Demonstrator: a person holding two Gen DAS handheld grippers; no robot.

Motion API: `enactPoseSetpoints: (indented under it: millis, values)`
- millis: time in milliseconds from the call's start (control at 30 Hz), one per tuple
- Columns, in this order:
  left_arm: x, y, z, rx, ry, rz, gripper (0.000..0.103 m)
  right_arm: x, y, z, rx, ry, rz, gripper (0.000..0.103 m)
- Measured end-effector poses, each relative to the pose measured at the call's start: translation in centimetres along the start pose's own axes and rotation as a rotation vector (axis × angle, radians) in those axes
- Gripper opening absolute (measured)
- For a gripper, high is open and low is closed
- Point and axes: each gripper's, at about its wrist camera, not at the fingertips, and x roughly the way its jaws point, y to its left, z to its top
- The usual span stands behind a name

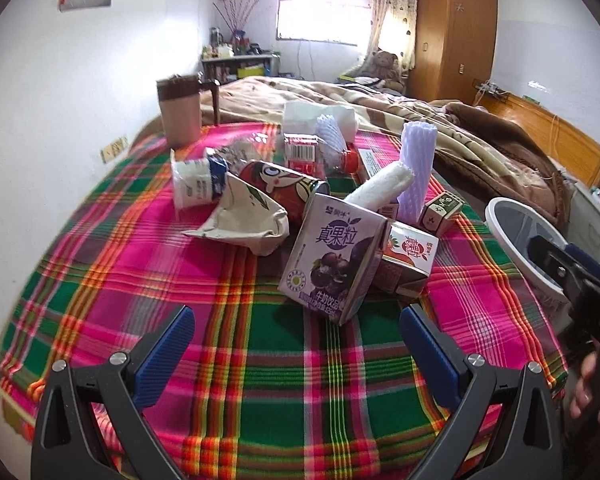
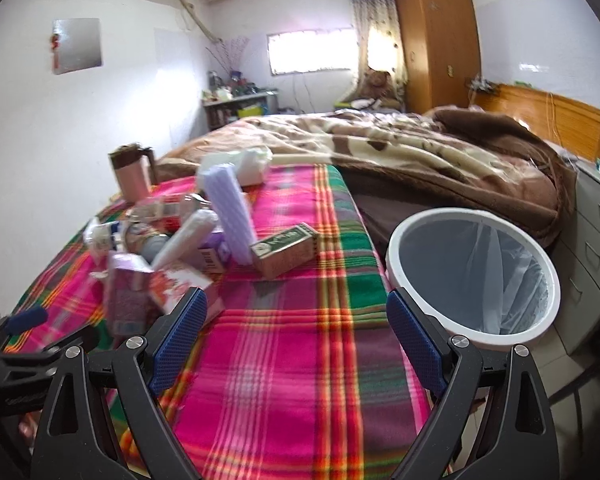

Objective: Collect trash
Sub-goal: 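Grasp the purple grape juice carton with the left tool while the right tool grasps the green tea box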

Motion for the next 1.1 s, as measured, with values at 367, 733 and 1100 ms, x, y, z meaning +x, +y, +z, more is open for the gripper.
enactPoseSetpoints:
  millis: [367, 733, 1100]
  values:
    - [2.9, 1.1, 1.7, 0.007, 0.044, -0.107, 0.1, 5.4, 0.9, 2.2, 0.003, 0.075, -0.025, 0.093]
    - [5.3, 0.3, 2.3, 0.034, 0.116, -0.191, 0.081, 8.9, 1.3, 3.5, 0.069, 0.168, -0.023, 0.093]
    - [5.9, 0.5, 2.6, 0.022, 0.143, -0.185, 0.073, 11.5, 1.3, 3.4, 0.116, 0.279, -0.035, 0.071]
